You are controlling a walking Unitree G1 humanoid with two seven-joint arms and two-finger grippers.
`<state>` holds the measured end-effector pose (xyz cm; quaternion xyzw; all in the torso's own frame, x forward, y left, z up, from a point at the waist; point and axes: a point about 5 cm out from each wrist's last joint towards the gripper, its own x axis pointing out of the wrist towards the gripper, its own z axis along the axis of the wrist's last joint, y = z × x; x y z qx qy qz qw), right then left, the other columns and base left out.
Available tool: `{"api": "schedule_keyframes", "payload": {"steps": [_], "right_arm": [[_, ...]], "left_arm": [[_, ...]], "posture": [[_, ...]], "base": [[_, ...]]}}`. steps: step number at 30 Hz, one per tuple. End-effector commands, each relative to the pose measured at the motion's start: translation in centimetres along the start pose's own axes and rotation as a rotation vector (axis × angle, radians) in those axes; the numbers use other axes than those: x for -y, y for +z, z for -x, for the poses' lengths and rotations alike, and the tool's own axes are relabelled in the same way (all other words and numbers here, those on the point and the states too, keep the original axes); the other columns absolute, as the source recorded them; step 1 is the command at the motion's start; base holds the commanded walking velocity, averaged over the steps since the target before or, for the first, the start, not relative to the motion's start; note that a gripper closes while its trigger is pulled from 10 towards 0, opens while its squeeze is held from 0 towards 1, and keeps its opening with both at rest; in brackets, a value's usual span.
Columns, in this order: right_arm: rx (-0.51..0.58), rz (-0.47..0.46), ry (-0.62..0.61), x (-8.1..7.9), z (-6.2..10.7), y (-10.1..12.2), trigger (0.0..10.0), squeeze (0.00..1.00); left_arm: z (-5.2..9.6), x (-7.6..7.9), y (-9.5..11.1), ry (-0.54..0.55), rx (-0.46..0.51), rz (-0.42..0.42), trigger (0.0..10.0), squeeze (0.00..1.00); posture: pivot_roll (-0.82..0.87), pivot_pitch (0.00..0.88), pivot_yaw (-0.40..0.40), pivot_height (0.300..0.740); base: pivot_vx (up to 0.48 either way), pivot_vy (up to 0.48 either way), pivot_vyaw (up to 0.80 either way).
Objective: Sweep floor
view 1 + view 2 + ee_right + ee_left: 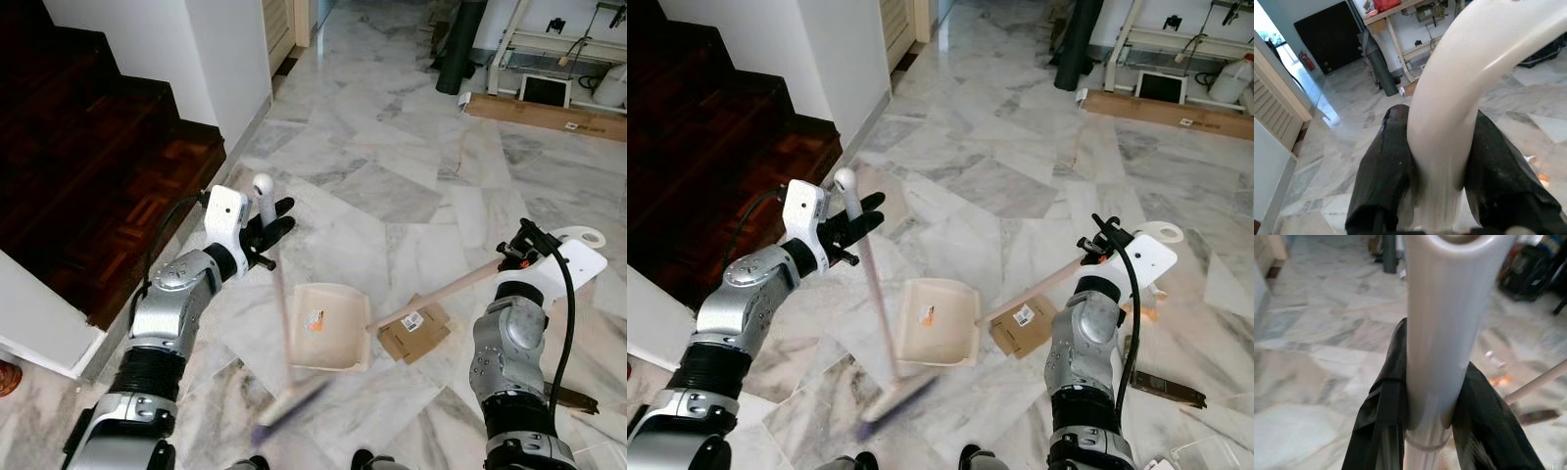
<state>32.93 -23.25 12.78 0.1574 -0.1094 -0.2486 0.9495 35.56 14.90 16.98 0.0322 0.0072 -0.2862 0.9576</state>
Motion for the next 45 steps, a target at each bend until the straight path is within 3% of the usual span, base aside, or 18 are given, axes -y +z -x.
{"api": "schedule_keyframes", "payload": {"steps": [1, 6, 11, 14, 17, 22, 32, 39, 45], "right_arm": [[0.043, -0.004, 0.045, -1.0, -0.4, 1.1, 10.0, 0.00], [0.058, 0.016, 0.094, -1.7, -0.3, 1.5, 10.0, 0.00], [0.129, 0.048, 0.150, -2.9, -0.4, 3.2, 10.0, 0.00], [0.166, 0.158, 0.214, -3.6, -0.2, 4.3, 10.0, 0.00], [0.171, 0.192, 0.228, -3.6, 0.0, 4.3, 10.0, 0.00], [0.106, 0.254, 0.206, -1.5, 1.5, 3.2, 10.0, 0.00], [0.022, 0.359, 0.135, 1.3, 3.2, 0.6, 10.0, 0.00], [-0.035, 0.383, 0.109, 2.7, 4.2, -1.7, 10.0, 0.00], [-0.022, 0.370, 0.106, 2.4, 4.1, -1.4, 10.0, 0.00]], "left_arm": [[0.0, -0.8, 0.0, 0.029, -0.038, -0.094, 10.0, 0.00], [0.2, -1.9, -1.4, 0.125, -0.111, -0.149, 10.0, 0.00], [0.4, -3.3, -2.4, 0.354, -0.133, -0.170, 10.0, 0.00], [0.9, -4.5, -2.2, 0.557, -0.056, -0.134, 10.0, 0.00], [1.0, -4.6, -2.2, 0.592, -0.029, -0.115, 10.0, 0.00], [1.1, -4.3, -1.2, 0.683, 0.125, -0.090, 10.0, 0.00], [0.5, -3.0, -1.6, 0.709, 0.196, -0.066, 10.0, 0.00], [0.3, -2.1, -2.7, 0.697, 0.187, -0.030, 10.0, 0.00], [-0.1, -1.8, -2.3, 0.671, 0.207, -0.033, 10.0, 0.00]], "posture": [[-0.04, 0.132, 0.005, 0.740], [-0.05, 0.121, 0.008, 0.740], [-0.05, 0.115, 0.009, 0.740], [-0.06, 0.100, 0.008, 0.740], [-0.06, 0.100, 0.008, 0.740], [-0.07, 0.100, 0.007, 0.740], [-0.07, 0.114, 0.006, 0.740], [-0.07, 0.102, 0.009, 0.740], [-0.07, 0.116, 0.007, 0.740]], "base": [[0.000, 0.000, 0.00], [0.000, 0.000, 0.00], [0.000, 0.000, 0.00], [0.000, 0.000, 0.00], [0.000, 0.000, 0.00], [0.000, 0.000, 0.00], [0.000, 0.000, 0.00], [0.000, 0.000, 0.00], [0.000, 0.000, 0.00]]}}
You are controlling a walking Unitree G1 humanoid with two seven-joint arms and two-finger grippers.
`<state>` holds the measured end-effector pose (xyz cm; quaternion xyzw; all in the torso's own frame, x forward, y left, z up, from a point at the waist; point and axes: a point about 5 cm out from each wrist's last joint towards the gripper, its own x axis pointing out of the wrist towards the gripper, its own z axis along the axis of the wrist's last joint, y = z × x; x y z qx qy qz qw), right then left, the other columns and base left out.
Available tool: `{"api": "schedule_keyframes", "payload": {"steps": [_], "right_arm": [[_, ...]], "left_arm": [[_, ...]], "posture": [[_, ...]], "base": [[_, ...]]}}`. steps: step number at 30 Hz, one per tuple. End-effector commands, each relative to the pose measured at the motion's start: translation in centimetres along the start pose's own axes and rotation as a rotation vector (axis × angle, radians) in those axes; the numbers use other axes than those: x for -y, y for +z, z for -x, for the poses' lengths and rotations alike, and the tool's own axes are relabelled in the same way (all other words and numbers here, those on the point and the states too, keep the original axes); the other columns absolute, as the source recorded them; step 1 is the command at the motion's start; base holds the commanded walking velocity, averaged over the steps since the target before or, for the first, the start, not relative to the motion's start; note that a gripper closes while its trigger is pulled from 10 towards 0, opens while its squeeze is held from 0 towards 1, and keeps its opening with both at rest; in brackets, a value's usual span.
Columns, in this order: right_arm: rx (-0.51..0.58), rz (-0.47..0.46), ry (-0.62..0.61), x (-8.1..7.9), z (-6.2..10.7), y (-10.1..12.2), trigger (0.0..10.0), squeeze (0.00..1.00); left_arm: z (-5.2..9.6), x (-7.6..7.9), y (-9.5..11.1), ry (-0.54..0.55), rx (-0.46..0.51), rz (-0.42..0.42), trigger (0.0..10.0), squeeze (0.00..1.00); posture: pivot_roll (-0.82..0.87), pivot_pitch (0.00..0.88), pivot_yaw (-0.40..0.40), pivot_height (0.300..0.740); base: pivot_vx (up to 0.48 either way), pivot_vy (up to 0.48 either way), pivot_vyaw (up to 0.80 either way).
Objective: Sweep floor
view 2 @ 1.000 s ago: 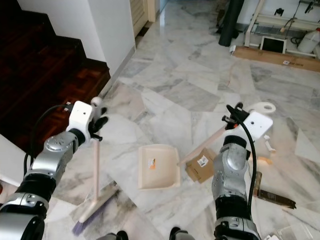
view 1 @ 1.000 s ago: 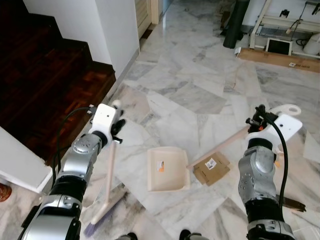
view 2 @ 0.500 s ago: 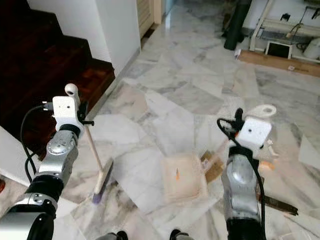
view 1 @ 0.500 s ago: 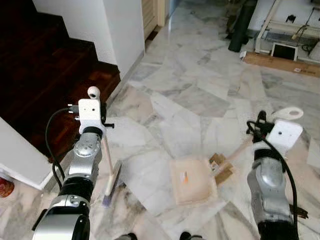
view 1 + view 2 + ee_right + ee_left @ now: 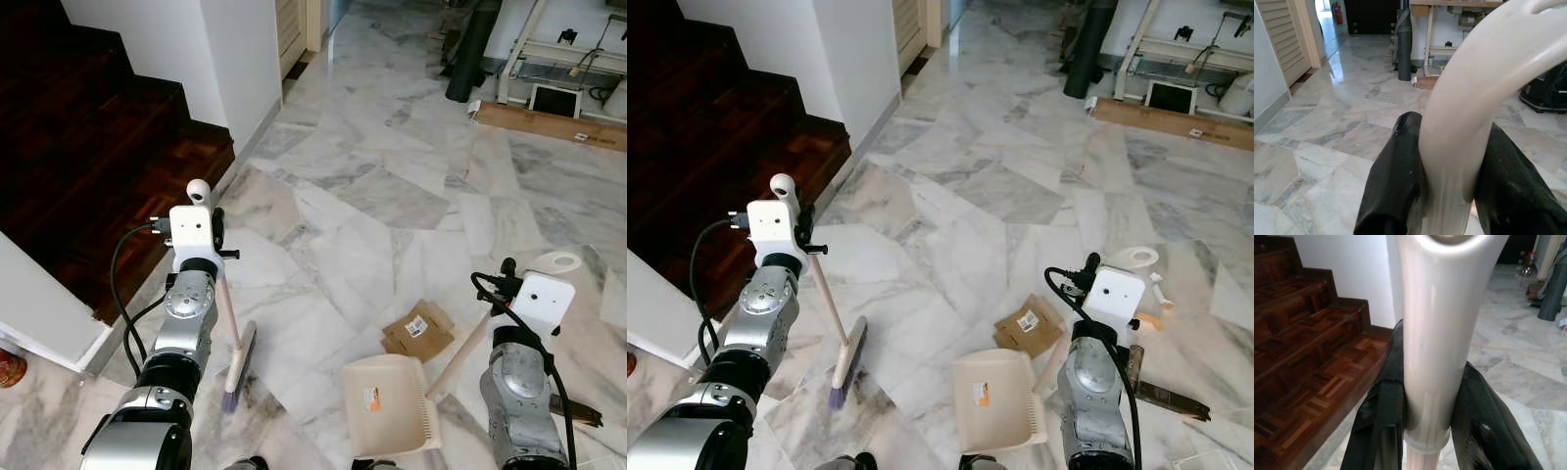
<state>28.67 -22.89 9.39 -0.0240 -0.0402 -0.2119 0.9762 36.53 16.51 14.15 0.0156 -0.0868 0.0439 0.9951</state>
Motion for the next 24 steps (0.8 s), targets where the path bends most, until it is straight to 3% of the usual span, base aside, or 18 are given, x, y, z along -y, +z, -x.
{"api": "schedule_keyframes", "payload": {"steps": [1, 5, 14, 24], "right_arm": [[0.069, -0.035, 0.011, -0.5, -0.3, 1.3, 10.0, 0.00], [0.094, -0.048, 0.015, -0.8, -0.5, 1.9, 10.0, 0.00], [0.283, -0.063, 0.072, -1.9, -1.4, 6.6, 10.0, 0.00], [0.298, -0.055, 0.111, -2.8, -1.7, 7.3, 10.0, 0.00]], "left_arm": [[-0.2, 0.1, 0.7, -0.008, 0.045, -0.002, 10.0, 0.00], [-0.2, 0.0, 0.7, -0.009, 0.050, -0.001, 10.0, 0.00], [-0.6, 0.0, 1.8, -0.008, 0.098, 0.004, 10.0, 0.00], [-0.6, 0.2, 1.8, -0.010, 0.103, 0.005, 10.0, 0.00]], "posture": [[-0.07, 0.122, 0.008, 0.740], [-0.07, 0.117, 0.009, 0.740], [-0.07, 0.117, 0.011, 0.740], [-0.07, 0.135, 0.005, 0.740]], "base": [[0.000, 0.000, 0.00], [0.000, 0.000, 0.00], [0.000, 0.000, 0.00], [0.000, 0.000, 0.00]]}}
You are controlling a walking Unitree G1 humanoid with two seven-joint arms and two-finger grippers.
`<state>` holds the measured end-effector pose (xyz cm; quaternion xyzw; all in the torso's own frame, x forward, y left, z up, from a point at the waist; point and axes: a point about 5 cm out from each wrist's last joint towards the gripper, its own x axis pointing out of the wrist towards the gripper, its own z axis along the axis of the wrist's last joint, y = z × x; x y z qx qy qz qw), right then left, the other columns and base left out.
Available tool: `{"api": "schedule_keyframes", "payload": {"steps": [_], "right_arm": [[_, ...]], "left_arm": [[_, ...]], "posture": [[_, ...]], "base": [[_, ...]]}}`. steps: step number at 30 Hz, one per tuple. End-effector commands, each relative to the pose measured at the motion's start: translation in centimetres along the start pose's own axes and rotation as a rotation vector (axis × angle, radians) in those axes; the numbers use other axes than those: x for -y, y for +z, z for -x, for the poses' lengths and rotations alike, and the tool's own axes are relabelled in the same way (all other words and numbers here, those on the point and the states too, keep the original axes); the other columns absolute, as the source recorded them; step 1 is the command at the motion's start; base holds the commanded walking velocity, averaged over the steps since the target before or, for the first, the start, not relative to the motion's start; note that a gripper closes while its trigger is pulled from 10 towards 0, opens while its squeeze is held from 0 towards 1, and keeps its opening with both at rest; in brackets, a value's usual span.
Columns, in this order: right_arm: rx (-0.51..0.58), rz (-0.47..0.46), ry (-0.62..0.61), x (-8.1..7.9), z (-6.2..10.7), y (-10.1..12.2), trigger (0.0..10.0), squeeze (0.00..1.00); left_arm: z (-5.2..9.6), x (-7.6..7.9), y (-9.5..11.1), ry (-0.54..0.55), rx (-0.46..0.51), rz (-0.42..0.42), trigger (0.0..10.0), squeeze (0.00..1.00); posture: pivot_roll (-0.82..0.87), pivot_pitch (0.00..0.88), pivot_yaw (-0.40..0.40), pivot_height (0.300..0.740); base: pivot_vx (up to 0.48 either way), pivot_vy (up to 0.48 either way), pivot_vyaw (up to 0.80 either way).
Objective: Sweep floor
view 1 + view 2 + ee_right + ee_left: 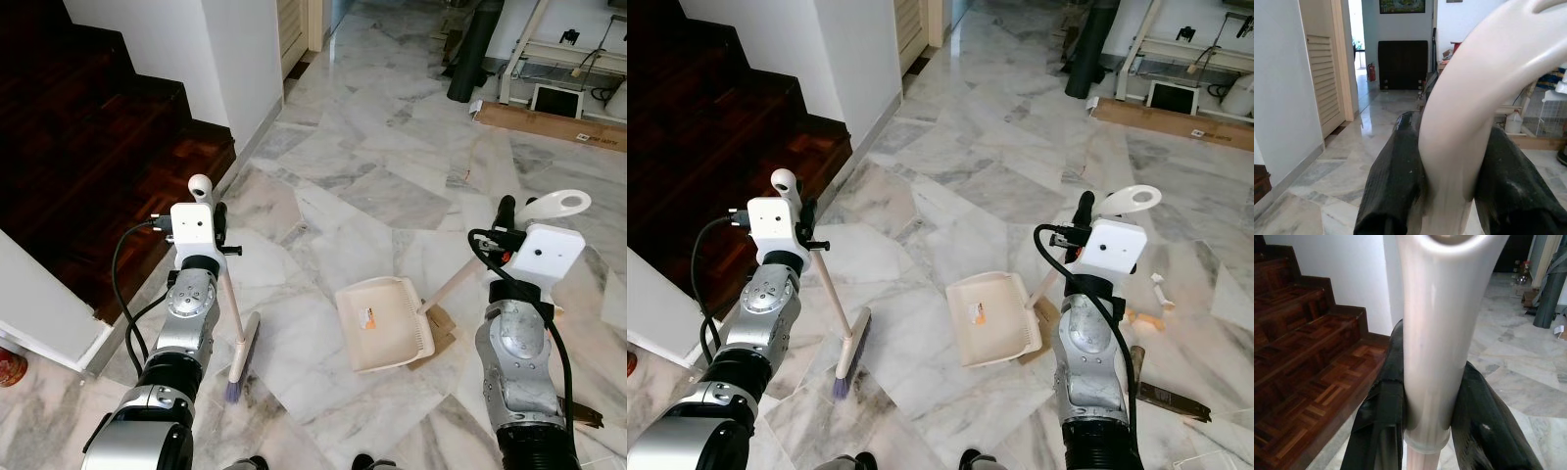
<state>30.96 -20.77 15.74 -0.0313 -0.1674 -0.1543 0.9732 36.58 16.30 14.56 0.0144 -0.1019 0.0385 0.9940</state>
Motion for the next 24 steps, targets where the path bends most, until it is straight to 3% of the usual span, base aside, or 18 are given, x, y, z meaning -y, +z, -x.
{"api": "schedule_keyframes", "payload": {"steps": [1, 12, 24], "right_arm": [[0.045, -0.013, 0.007, -0.2, -0.3, 1.1, 10.0, 0.00], [0.172, 0.021, 0.123, -2.4, -1.5, 4.3, 10.0, 0.00], [0.167, 0.021, 0.143, -2.8, -1.5, 4.4, 10.0, 0.00]], "left_arm": [[-0.5, -0.1, 1.4, 0.003, 0.074, -0.001, 10.0, 0.00], [-0.5, -0.1, 1.6, 0.011, 0.085, 0.005, 10.0, 0.00], [-0.5, -0.1, 1.6, 0.012, 0.090, 0.007, 10.0, 0.00]], "posture": [[-0.06, 0.136, 0.004, 0.740], [-0.07, 0.139, 0.000, 0.740], [-0.07, 0.139, -0.004, 0.740]], "base": [[0.255, 0.000, 0.00], [0.283, 0.000, 0.00], [0.342, 0.000, 0.00]]}}
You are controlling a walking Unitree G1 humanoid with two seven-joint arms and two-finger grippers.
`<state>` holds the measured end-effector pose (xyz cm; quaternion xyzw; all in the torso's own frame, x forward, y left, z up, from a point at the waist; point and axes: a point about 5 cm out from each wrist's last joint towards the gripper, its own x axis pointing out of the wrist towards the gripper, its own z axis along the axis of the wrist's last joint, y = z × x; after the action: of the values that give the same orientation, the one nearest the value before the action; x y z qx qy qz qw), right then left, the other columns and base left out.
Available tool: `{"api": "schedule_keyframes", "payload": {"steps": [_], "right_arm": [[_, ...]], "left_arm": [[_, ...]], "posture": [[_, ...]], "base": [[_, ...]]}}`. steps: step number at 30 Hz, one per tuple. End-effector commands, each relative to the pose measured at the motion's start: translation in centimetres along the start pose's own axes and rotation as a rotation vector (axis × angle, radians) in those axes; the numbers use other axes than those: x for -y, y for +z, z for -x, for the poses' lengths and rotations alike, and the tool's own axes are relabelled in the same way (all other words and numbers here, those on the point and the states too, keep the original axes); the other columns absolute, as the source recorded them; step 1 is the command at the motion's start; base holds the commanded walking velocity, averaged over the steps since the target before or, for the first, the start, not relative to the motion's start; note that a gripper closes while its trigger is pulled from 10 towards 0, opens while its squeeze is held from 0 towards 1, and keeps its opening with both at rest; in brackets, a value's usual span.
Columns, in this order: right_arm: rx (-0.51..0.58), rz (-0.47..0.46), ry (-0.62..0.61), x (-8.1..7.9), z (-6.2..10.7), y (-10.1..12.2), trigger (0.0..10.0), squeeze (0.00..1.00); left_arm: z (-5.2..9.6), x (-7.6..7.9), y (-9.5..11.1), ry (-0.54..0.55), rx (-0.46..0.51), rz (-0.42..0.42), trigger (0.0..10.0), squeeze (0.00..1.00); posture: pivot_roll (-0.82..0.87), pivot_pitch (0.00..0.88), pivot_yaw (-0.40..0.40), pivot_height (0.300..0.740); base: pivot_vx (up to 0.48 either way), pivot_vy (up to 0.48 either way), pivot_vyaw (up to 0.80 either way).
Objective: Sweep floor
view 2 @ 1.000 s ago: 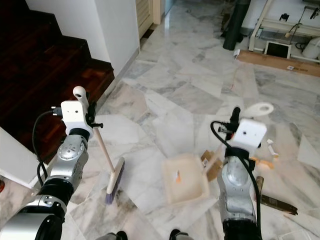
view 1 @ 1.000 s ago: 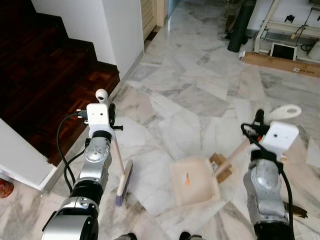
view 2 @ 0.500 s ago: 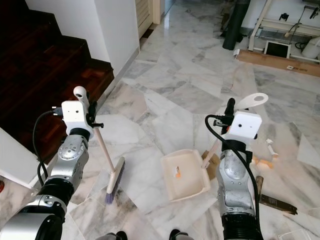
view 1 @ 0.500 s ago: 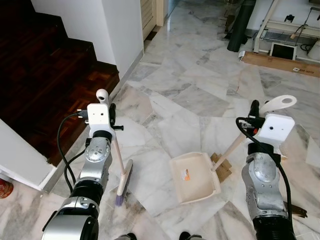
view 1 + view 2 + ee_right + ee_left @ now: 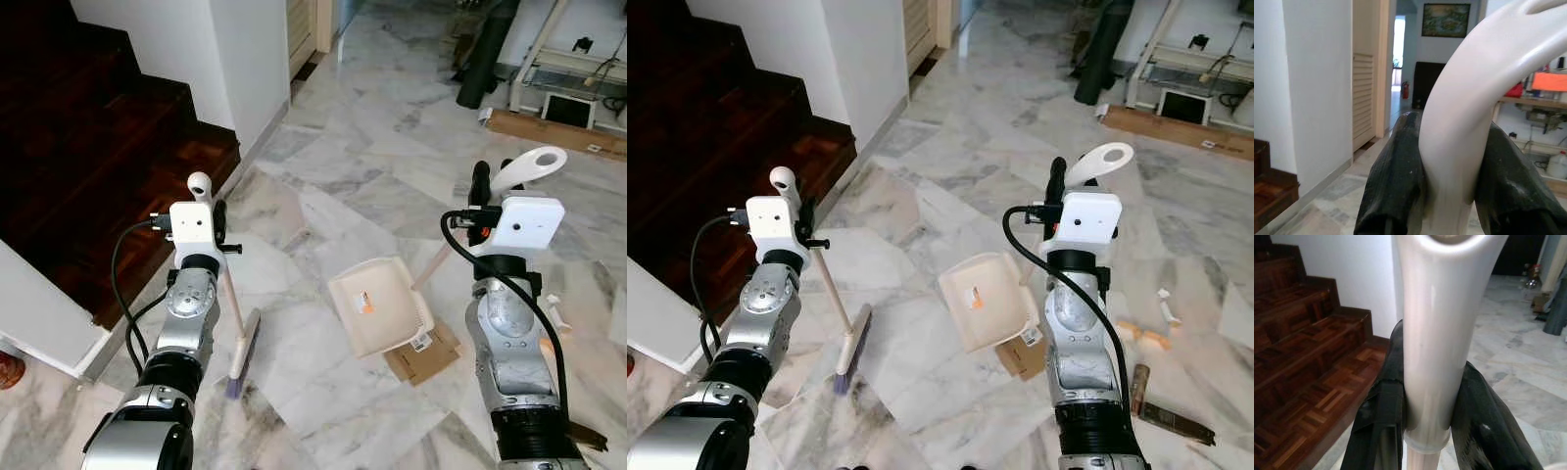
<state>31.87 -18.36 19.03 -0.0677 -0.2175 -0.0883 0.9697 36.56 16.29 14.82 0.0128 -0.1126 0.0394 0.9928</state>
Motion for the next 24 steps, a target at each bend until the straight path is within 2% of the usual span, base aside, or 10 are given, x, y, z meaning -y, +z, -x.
{"api": "schedule_keyframes", "payload": {"steps": [1, 6, 13, 18, 24], "right_arm": [[0.051, -0.008, 0.004, -0.1, -0.5, 1.3, 10.0, 0.00], [0.051, -0.028, 0.007, -0.2, -0.7, 1.4, 10.0, 0.00], [0.068, -0.034, 0.014, -0.5, -0.8, 1.9, 10.0, 0.00], [0.071, -0.045, 0.019, -0.7, -1.1, 2.2, 10.0, 0.00], [0.090, -0.038, 0.020, -0.7, -1.4, 2.7, 10.0, 0.00]], "left_arm": [[-0.5, -0.1, 1.4, 0.010, 0.068, 0.003, 10.0, 0.00], [-0.6, -0.1, 1.4, 0.010, 0.071, 0.005, 10.0, 0.00], [-0.7, -0.1, 1.6, 0.013, 0.081, 0.013, 10.0, 0.00], [-0.7, -0.1, 1.7, 0.014, 0.086, 0.015, 10.0, 0.00], [-0.7, -0.1, 1.7, 0.011, 0.089, 0.021, 10.0, 0.00]], "posture": [[-0.07, 0.139, -0.004, 0.740], [-0.07, 0.136, -0.006, 0.740], [-0.07, 0.135, -0.006, 0.740], [-0.07, 0.134, -0.007, 0.740], [-0.07, 0.133, -0.008, 0.740]], "base": [[0.341, 0.000, 0.00], [0.343, 0.000, -0.73], [0.334, 0.000, -0.24], [0.000, 0.000, 0.00], [0.000, 0.000, -0.80]]}}
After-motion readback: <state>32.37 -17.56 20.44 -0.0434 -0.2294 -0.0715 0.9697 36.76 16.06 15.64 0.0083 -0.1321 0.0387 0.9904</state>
